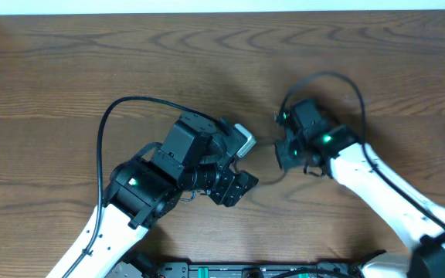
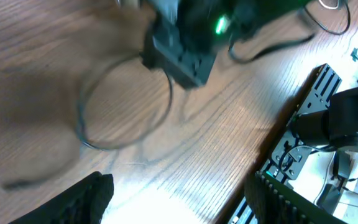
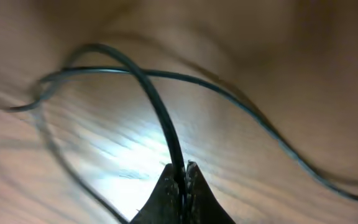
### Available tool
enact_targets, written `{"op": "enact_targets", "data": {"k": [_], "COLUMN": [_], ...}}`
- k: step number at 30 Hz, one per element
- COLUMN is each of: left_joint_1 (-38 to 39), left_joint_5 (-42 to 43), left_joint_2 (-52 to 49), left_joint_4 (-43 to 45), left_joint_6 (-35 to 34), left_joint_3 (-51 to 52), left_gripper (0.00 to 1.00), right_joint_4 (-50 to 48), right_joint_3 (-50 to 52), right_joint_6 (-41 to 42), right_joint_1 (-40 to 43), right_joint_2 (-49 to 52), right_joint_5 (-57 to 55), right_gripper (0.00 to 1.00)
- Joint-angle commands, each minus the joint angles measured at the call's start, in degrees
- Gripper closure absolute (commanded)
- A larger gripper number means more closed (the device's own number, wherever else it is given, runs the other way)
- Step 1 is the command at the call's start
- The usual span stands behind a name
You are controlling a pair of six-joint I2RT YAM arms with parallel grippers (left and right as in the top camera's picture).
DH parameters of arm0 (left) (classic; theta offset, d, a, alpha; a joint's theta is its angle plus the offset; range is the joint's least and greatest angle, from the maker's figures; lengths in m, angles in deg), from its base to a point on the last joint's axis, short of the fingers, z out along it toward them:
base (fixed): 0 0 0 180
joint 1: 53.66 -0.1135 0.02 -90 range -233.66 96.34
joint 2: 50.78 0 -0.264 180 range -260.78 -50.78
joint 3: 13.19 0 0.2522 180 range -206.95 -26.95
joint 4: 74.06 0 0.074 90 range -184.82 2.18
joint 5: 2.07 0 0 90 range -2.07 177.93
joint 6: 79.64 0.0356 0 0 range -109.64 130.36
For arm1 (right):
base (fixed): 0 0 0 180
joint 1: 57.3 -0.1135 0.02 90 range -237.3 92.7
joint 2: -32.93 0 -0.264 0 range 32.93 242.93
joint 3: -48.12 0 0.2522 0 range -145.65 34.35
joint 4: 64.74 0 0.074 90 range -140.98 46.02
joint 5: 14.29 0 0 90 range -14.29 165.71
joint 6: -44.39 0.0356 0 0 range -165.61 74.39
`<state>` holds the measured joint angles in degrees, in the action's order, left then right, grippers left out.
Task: Untangle cables
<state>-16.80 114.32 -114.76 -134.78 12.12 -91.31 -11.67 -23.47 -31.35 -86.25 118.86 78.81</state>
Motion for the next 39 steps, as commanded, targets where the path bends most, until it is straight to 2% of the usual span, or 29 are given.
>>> {"op": "enact_targets", "data": {"k": [1, 9, 29, 39], "left_joint_1": [-0.2, -0.2, -0.2, -0.2], "left_joint_5": [-0.52, -0.55, -0.59, -0.57], "left_joint_2": [0.0, -0.98, -16.94, -19.93], "left_joint_4": [-0.17, 0.11, 9.09, 11.43], "left_joint_6": [0.98, 1.01, 1.64, 1.62], "left_joint_3": [-1.33, -0.39, -0.37, -0.37], "left_gripper": [0.25, 0.18, 0.19, 0.19], "right_joint_4": [1.6, 2.54, 8.63, 12.41], "right_joint_3": [-6.25, -11.28, -11.3, -11.28], "right_joint_6": [0.81, 1.18, 1.57, 1.57], "right_joint_1": [0.04, 0.02, -0.02, -0.02], "right_joint_2": [-4.2, -10.43, -22.38, -24.11], "right_joint_5": [0.28, 0.33, 0.5, 0.5], "right_gripper": [0.99, 0.99, 0.99, 0.99]}}
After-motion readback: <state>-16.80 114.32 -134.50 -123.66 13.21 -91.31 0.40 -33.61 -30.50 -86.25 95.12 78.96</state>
